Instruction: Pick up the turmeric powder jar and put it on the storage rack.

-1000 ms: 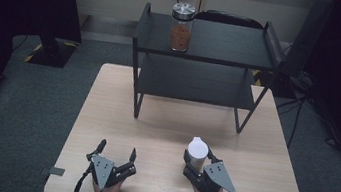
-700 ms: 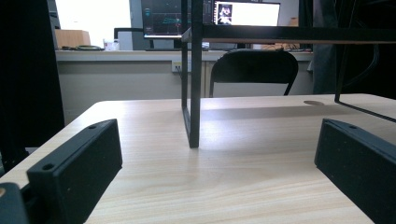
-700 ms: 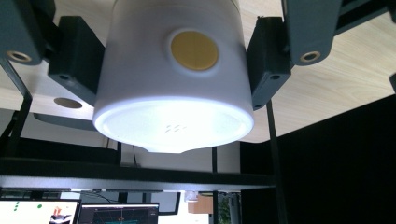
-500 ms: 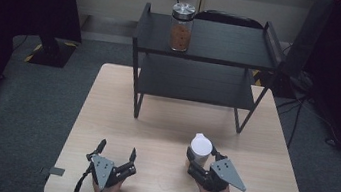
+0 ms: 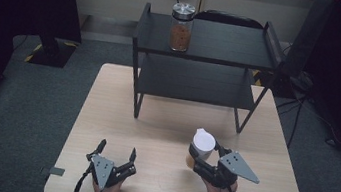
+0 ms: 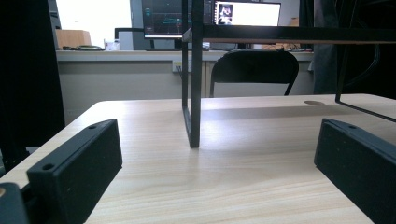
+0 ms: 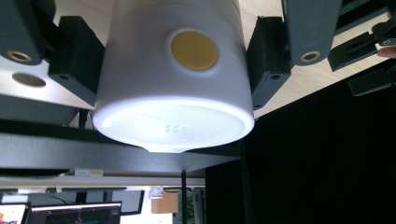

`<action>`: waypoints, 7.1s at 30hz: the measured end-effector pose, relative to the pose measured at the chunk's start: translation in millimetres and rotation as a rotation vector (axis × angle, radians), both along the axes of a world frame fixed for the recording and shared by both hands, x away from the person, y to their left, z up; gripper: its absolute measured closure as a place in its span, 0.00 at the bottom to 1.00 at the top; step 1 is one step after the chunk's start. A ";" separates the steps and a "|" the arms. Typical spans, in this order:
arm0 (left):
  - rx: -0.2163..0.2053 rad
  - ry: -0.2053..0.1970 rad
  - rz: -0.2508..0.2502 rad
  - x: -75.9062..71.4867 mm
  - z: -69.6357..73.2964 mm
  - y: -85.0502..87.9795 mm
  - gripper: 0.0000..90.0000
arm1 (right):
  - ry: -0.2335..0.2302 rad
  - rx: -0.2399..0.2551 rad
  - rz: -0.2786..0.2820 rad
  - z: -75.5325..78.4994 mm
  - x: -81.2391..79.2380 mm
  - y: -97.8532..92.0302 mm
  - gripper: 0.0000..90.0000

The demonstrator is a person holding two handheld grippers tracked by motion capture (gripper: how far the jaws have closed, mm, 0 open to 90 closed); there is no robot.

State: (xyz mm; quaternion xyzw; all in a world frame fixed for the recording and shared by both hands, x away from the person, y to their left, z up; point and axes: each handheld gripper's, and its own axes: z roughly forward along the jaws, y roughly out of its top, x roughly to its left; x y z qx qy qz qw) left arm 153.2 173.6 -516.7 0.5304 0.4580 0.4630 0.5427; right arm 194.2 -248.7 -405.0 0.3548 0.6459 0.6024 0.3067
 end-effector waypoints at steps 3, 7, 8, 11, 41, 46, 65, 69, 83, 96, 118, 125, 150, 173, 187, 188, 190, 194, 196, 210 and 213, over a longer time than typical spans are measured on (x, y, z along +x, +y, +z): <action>0.000 0.000 0.001 0.0 0.0 -0.1 0.00 | -0.012 -0.014 0.018 7.1 4.1 -3.0 0.33; 0.000 0.000 0.001 0.0 0.0 -0.2 0.00 | -0.030 -0.034 0.047 17.0 10.3 -6.7 0.33; 0.000 0.000 0.001 0.0 0.0 -0.1 0.00 | -0.033 -0.039 0.053 18.9 11.7 -7.5 0.33; 0.000 0.000 0.001 0.0 0.0 -0.2 0.00 | -0.046 -0.049 0.071 26.5 16.6 -10.5 0.33; 0.000 -0.001 0.001 0.0 -0.1 -0.2 0.00 | -0.176 -0.018 0.224 144.2 88.6 -52.3 0.33; 0.000 0.000 -0.001 0.0 0.0 0.2 0.00 | -0.192 0.000 0.204 164.8 102.1 -51.5 0.33; 0.002 0.000 -0.006 0.2 0.1 1.3 0.00 | -0.184 0.036 -0.067 229.9 153.3 7.6 0.33; 0.001 0.000 -0.005 0.1 0.1 1.0 0.00 | -0.182 0.036 -0.112 231.7 166.6 21.5 0.33; 0.001 0.000 -0.006 0.1 0.0 1.1 0.00 | -0.154 0.026 -0.163 220.5 182.2 36.2 0.33; 0.001 -0.001 -0.007 0.1 -0.1 1.2 0.00 | -0.090 0.029 -0.163 228.0 187.2 35.1 0.08; 0.000 0.000 0.000 -0.2 -0.1 -0.1 0.00 | -0.164 0.025 -0.097 199.1 135.0 27.0 0.00; -0.001 -0.001 0.001 -0.1 -0.1 -0.3 0.00 | -0.206 0.018 -0.096 182.0 114.0 23.8 0.00; 0.000 -0.001 0.007 -0.2 -0.2 -1.3 0.00 | -0.267 0.042 -0.096 113.0 49.1 -5.4 0.00; 0.000 -0.001 0.010 -0.3 -0.1 -1.9 0.00 | -0.201 0.008 -0.153 14.8 10.2 -10.2 0.00; 0.000 -0.001 0.010 -0.3 -0.2 -1.9 0.00 | -0.168 -0.025 -0.290 -45.6 -17.2 0.2 0.00; 0.000 -0.001 0.010 -0.3 -0.2 -1.9 0.00 | -0.164 -0.018 -0.299 -51.6 -18.8 -0.5 0.00; 0.000 -0.001 0.010 -0.3 -0.2 -1.9 0.00 | -0.161 -0.006 -0.308 -62.1 -21.5 -2.4 0.00; 0.000 -0.001 0.010 -0.3 -0.2 -1.9 0.00 | -0.160 -0.012 -0.338 -79.1 -26.3 -3.8 0.00; 0.000 -0.001 0.010 -0.3 -0.2 -1.9 0.00 | -0.156 -0.010 -0.353 -85.2 -28.1 -4.3 0.00; 0.000 -0.001 0.012 -0.4 -0.3 -2.3 0.00 | -0.135 -0.029 -0.397 -103.0 -33.1 -4.3 0.00; 0.000 -0.001 0.013 -0.4 -0.2 -2.4 0.00 | -0.129 -0.030 -0.406 -104.5 -33.8 -4.1 0.00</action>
